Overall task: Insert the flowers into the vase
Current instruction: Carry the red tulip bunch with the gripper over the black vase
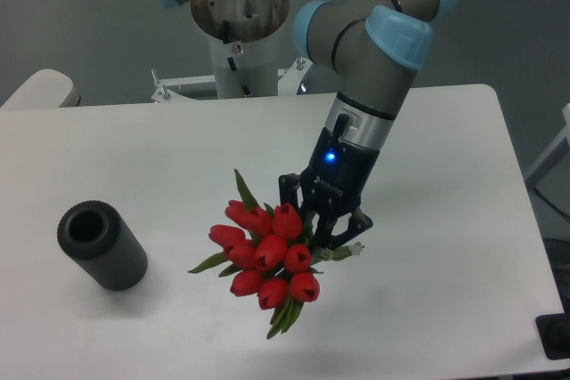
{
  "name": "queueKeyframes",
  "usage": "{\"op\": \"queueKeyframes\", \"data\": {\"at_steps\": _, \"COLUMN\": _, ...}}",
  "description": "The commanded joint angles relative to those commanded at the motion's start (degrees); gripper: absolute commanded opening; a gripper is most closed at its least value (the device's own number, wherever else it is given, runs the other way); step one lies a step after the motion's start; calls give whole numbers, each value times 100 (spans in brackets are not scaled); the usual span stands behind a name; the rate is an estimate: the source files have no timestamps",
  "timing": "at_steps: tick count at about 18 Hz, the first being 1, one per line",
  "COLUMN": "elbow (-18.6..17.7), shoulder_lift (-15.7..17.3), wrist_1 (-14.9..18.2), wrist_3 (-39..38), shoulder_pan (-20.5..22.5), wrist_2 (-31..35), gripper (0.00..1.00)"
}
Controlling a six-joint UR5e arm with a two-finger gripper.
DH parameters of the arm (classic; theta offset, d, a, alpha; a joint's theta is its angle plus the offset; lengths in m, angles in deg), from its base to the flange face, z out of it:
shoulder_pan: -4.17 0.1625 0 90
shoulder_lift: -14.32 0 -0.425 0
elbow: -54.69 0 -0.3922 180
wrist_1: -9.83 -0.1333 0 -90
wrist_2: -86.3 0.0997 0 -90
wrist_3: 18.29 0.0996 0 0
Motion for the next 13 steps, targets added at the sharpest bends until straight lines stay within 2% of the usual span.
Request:
{"op": "queueKeyframes", "data": {"at_steps": 3, "elbow": -53, "shoulder_lift": 17, "wrist_1": -9, "wrist_3": -122, "shoulder_pan": -44, "wrist_2": -17, "gripper": 29}}
{"op": "queueKeyframes", "data": {"at_steps": 8, "elbow": -35, "shoulder_lift": 158, "wrist_1": -61, "wrist_3": -1009, "shoulder_pan": -167, "wrist_2": -237, "gripper": 29}}
{"op": "queueKeyframes", "data": {"at_steps": 13, "elbow": 17, "shoulder_lift": 246, "wrist_1": -175, "wrist_3": -1818, "shoulder_pan": -579, "wrist_2": -281, "gripper": 29}}
